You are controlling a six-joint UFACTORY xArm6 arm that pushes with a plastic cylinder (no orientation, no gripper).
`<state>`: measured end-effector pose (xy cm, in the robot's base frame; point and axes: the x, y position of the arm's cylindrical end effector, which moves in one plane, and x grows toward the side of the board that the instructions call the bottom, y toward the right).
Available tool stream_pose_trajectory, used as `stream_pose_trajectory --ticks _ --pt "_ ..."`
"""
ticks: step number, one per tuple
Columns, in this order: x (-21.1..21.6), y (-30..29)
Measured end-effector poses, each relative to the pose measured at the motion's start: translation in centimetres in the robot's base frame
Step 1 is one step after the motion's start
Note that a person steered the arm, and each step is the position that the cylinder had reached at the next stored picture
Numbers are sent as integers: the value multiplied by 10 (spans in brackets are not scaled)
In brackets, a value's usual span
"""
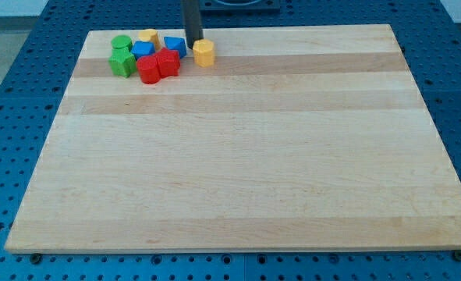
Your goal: Push the yellow heart along with blue triangle closer to the yellow hexagon
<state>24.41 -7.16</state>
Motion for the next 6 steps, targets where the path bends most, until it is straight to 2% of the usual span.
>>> stream_pose_trajectory --ticks 2,3,4,6 --pt "54 66" --pt "40 77" --pt "5 75" --pt "-38 -2"
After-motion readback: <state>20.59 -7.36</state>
